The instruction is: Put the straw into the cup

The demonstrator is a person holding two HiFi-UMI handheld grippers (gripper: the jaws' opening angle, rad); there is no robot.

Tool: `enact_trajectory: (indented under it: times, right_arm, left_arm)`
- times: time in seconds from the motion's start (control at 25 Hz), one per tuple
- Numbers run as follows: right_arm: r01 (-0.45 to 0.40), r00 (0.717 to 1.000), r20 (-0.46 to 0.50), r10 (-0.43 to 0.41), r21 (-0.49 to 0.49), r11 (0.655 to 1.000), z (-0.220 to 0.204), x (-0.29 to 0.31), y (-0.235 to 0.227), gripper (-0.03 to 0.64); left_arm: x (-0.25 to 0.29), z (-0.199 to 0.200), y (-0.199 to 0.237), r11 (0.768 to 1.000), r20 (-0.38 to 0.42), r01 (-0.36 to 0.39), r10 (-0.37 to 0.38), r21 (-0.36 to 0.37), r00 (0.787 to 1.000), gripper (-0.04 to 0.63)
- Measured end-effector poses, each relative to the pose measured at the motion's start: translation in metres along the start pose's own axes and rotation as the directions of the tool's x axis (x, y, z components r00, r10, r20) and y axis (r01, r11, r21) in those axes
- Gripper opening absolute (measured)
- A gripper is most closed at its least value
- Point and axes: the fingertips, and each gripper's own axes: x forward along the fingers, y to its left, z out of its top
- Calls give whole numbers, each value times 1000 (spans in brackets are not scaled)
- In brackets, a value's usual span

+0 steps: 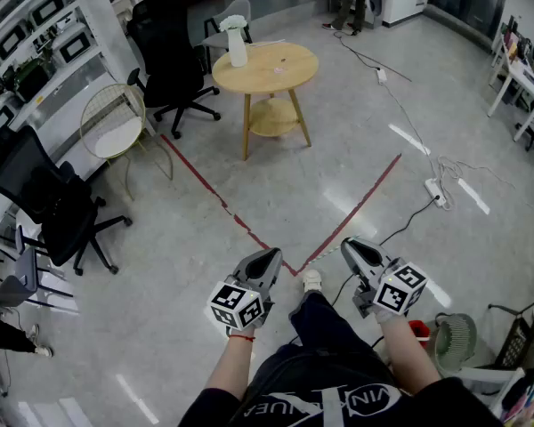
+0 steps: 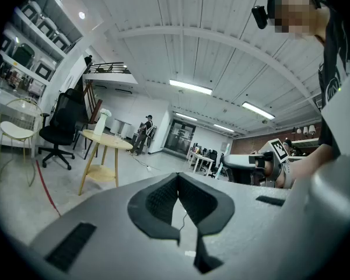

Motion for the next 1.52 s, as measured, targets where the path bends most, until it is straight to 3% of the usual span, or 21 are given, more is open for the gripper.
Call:
enact_trajectory:
  times: [0.36,0.8,1.0,1.52]
  right_arm:
    - [-24,999,-27,22,-99,995,27,69,-41,20]
    - [1,1000,-24,-2,-31,1000,69,130,-159,20]
    - [-18,1000,-14,17,-34,999,94,156,-206,20]
    - [-25,999,20,25,9,1000,122,194,-245,20]
  left_arm:
    - [59,24,51,1000,2,-22,22,6,1000,8]
    - [162,44,121,998,-47,-66,65,-15,997,8]
    - [209,62,148,996,-23,-92,92,-7,995,8]
    - [257,92,182,996,-7,-91,91,-3,996,8]
